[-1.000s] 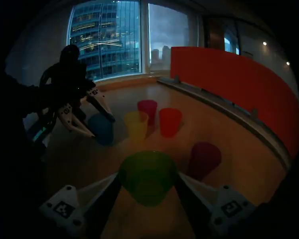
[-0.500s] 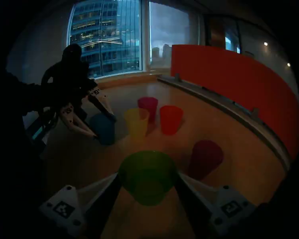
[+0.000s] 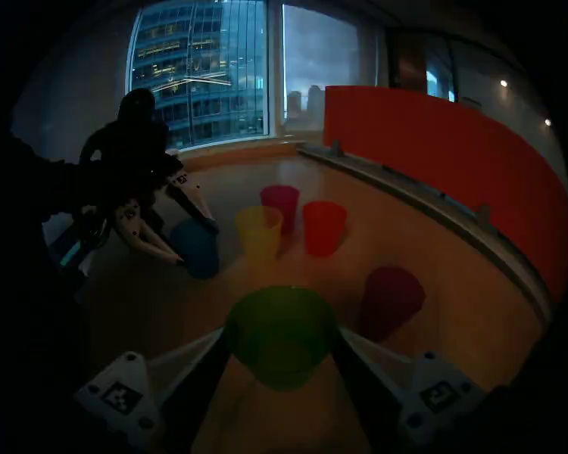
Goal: Pour water
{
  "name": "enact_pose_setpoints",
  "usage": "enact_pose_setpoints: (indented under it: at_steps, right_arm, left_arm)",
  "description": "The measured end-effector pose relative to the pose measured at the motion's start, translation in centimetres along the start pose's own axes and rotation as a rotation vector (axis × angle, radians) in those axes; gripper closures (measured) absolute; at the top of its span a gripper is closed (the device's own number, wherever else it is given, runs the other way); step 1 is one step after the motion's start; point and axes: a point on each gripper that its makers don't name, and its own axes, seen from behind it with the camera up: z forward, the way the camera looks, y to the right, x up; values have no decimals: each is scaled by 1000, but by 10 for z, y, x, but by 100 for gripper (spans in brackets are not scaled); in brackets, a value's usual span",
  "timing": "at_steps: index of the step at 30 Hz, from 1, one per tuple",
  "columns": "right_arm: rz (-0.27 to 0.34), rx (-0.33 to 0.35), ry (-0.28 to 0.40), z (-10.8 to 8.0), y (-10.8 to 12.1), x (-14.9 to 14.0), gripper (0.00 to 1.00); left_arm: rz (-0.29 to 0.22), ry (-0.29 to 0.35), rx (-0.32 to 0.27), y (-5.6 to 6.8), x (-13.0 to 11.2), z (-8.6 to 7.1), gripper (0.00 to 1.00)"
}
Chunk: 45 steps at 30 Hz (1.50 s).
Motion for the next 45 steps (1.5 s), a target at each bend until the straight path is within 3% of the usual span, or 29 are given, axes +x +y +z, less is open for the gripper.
enact_pose_setpoints:
  at_steps: [5, 30, 45]
  right_arm:
    - [-3, -3, 1, 0, 0, 1, 10]
    - [-3, -5, -31, 16, -3, -24, 10]
    - [0, 2, -35, 22, -8, -33, 9]
  left_arm:
    - [7, -11, 13, -3, -3, 0, 2]
    - [15, -72, 65, -9, -35, -26, 2]
    - [2, -63, 76, -9, -38, -38, 1]
